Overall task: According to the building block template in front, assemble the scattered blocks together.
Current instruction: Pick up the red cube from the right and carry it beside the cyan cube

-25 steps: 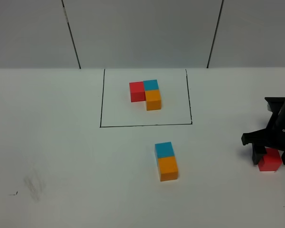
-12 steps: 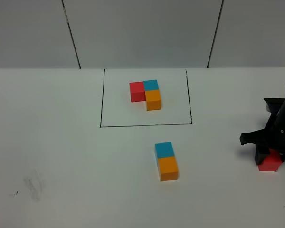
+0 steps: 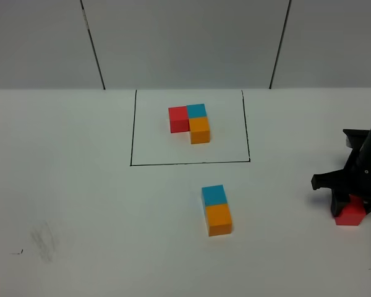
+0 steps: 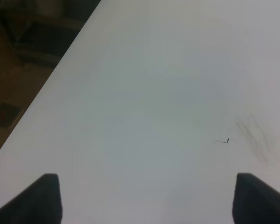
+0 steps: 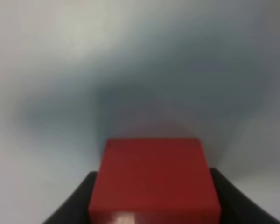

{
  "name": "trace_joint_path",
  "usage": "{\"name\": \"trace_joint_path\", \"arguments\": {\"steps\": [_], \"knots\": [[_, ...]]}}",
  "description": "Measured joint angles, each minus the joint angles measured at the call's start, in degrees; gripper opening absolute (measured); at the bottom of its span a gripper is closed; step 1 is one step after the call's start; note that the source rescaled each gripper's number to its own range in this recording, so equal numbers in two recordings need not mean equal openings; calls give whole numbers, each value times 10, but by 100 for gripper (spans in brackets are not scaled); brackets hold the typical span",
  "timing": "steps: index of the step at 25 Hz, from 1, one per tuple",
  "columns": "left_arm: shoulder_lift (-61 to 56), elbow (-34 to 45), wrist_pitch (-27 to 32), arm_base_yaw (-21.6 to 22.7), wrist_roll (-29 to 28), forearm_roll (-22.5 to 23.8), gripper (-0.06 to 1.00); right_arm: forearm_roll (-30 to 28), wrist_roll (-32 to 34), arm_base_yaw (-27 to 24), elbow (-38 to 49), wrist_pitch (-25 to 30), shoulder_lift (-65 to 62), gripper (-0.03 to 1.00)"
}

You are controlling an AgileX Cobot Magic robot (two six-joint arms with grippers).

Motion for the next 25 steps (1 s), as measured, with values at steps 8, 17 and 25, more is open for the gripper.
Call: {"name": "trace_joint_path", "arguments": {"steps": [8,17,25], "knots": [[0,0,0,0,0,0,84,1,2,1,0,-4,0,0],[0,0,0,0,0,0,84,1,2,9,1,18,-109,0],[0,0,0,0,0,0,84,-7,-18,28,-29,168,-198,0]]}}
